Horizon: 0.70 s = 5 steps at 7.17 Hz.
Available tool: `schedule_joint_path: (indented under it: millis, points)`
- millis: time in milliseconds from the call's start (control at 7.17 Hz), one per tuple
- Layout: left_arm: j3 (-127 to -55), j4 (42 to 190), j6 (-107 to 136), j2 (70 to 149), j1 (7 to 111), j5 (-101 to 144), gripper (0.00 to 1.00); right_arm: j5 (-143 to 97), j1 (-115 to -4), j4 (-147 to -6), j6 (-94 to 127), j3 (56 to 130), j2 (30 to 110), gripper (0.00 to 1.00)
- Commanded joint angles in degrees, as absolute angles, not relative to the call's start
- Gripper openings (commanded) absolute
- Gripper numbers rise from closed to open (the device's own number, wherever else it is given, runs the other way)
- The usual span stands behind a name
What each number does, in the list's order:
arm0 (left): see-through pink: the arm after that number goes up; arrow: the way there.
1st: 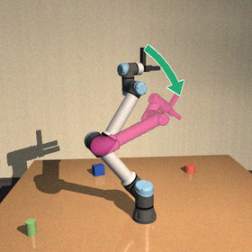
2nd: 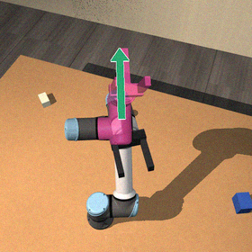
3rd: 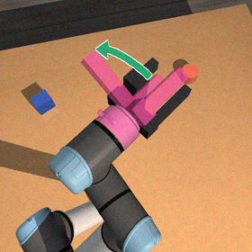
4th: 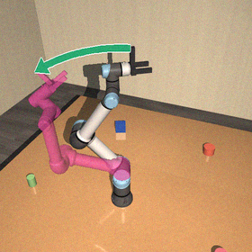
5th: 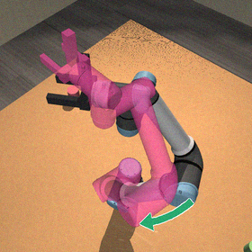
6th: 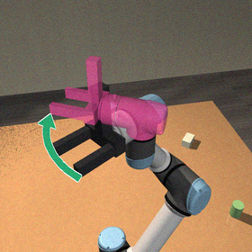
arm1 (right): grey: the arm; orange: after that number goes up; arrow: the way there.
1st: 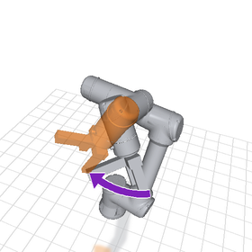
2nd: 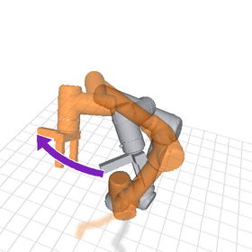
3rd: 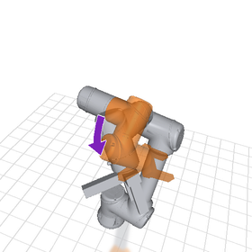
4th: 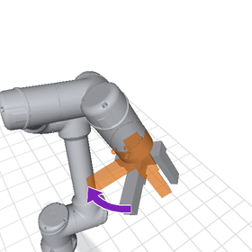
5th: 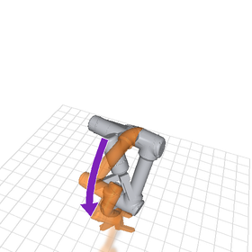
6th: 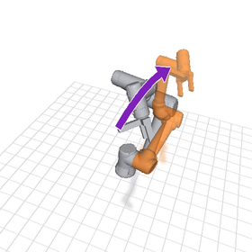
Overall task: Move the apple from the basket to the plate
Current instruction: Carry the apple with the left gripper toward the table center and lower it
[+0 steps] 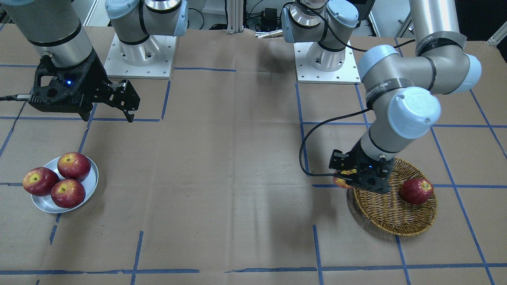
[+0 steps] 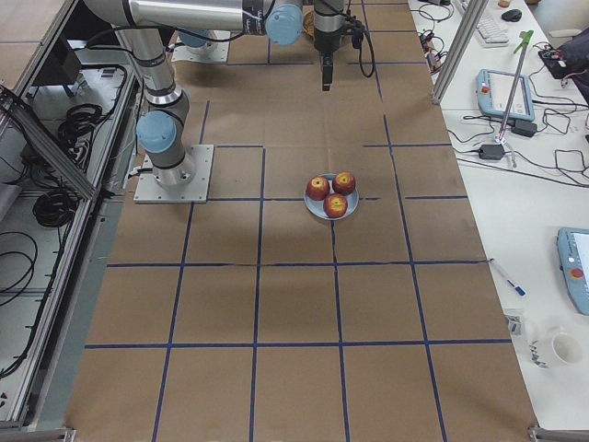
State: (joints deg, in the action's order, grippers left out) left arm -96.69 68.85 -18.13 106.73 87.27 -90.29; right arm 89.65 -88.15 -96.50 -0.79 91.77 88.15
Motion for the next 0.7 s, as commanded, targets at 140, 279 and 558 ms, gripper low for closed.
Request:
schedule_joint_path:
  millis: [140,279,558]
  points:
    - [-95.28,67.42,1.99,110.89,102.70,-88.07,0.33,89.65,-88.15,-96.50,-0.88,91.85,88.07,1.00]
    - [-93.36,64.11,4.81,115.44,105.88,-87.98,0.33,89.65,-88.15,-96.50,-0.88,91.85,88.07,1.00]
    - [-87.65,63.02,7.99,122.58,110.46,-87.89,0.33,89.74,-88.15,-96.50,-0.88,92.02,88.07,1.00]
